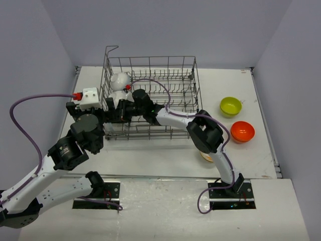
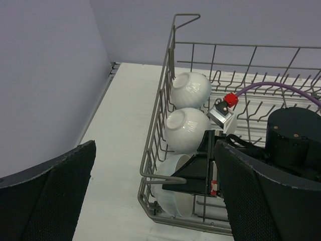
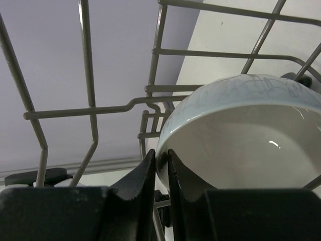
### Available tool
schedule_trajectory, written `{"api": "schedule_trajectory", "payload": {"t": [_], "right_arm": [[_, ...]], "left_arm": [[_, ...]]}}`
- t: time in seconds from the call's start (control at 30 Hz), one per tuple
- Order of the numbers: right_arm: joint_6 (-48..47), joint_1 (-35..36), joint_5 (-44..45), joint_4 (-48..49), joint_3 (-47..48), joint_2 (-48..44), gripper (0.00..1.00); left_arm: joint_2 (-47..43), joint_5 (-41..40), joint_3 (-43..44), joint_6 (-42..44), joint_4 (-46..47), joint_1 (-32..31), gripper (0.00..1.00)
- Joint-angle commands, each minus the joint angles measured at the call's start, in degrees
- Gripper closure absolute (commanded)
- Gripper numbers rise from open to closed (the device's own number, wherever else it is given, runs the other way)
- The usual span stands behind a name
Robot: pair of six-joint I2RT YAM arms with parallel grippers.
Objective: Unload the bowls from the dish rack
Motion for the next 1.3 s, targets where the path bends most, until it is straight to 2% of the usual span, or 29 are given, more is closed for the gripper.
{"api": "schedule_trajectory", "payload": {"t": [0.0, 0.03, 0.13, 0.3, 0.57, 1.27], "right_arm": [[0.35, 0.94, -0.37, -0.09, -0.43, 0.90, 0.85], [0.97, 0.94, -0.37, 0.09, -0.43, 0.72, 0.86], [3.16, 0.94, -0.81, 2.89, -1.75, 0.11, 1.00], [7.64, 0.77, -1.42, 11.49, -6.67, -1.82, 1.00], [8.35, -0.02, -0.01, 17.84, -11.68, -6.13, 1.00], [8.09, -4.51, -3.26, 25.31, -14.41, -11.40, 1.00]], "left_arm": [[-0.27, 0.16, -0.19, 0.88, 2.58, 0.64, 0.00], [-0.18, 0.16, -0.19, 0.88, 2.58, 0.81, 0.00], [-0.27, 0.16, -0.19, 0.88, 2.49, 0.99, 0.00], [-0.70, -0.10, -0.28, 0.88, 2.58, 1.08, 0.00], [-0.71, -0.02, -0.37, 1.14, 2.84, 1.17, 0.00], [-0.62, -0.28, 0.16, -0.62, 2.67, 1.60, 0.00]]}}
